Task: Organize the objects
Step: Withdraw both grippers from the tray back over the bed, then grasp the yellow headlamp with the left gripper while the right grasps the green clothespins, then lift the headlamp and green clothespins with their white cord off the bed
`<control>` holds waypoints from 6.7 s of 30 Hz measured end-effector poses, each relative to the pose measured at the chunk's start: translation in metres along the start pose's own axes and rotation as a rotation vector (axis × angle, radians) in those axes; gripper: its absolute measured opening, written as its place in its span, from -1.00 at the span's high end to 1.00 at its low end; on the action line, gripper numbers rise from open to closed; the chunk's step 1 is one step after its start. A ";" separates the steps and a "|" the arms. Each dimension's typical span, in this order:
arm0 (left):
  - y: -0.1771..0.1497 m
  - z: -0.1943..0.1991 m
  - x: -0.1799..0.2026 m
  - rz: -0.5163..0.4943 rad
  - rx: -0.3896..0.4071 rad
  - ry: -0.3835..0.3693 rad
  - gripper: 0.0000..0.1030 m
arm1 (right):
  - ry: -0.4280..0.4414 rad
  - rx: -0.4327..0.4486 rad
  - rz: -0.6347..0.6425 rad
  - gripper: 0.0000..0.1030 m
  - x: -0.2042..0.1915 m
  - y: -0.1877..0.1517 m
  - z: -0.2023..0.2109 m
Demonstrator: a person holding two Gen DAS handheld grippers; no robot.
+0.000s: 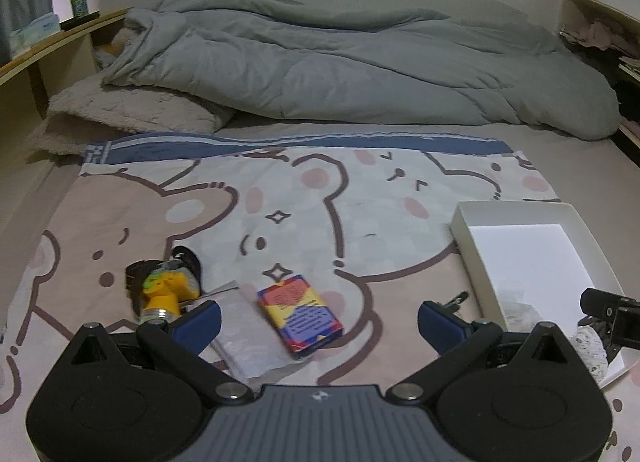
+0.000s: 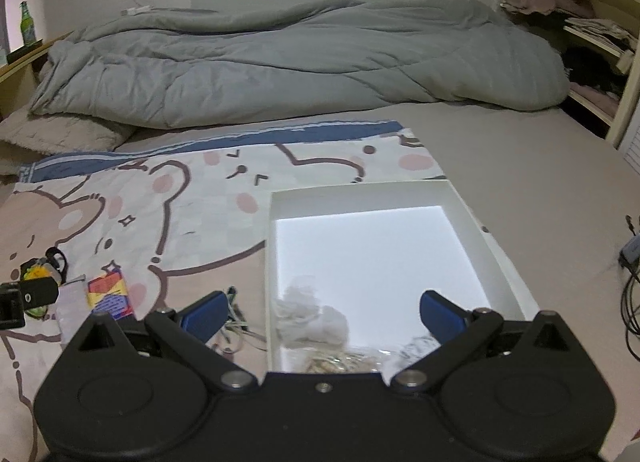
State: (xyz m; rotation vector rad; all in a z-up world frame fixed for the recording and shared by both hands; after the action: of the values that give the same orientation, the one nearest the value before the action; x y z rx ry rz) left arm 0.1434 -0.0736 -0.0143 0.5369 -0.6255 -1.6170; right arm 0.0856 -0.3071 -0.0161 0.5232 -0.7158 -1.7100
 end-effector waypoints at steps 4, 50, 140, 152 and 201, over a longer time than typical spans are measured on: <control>-0.001 0.000 -0.014 0.013 0.003 0.021 -1.00 | 0.021 0.003 0.018 -1.00 -0.014 0.002 -0.001; 0.006 -0.046 -0.125 0.060 0.003 0.169 -0.90 | 0.207 -0.048 0.072 -0.84 -0.091 0.018 -0.072; -0.082 -0.057 -0.165 0.056 -0.327 0.034 0.33 | 0.423 -0.365 0.282 0.77 -0.102 -0.045 -0.072; -0.082 -0.075 -0.171 0.119 -0.413 0.046 0.15 | 0.388 -0.435 0.358 0.50 -0.108 -0.058 -0.084; -0.035 -0.017 -0.145 0.096 -0.098 0.065 0.15 | 0.340 -0.093 0.316 0.92 -0.113 -0.021 -0.046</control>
State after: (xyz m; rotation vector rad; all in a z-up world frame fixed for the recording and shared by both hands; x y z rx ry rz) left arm 0.1480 0.0715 -0.0509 0.4781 -0.5129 -1.5256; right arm 0.1301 -0.2030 -0.0658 0.5842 -0.4435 -1.3110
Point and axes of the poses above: each gripper's, at about its wrist camera, not at the fingertips, and z roughly against the way its jaws point, x to its right, y to its top, the point moved 1 cm from there along -z, roughly the way its jaws point, and after that the axes turned 1 degree about z, right-handed, at the moved point
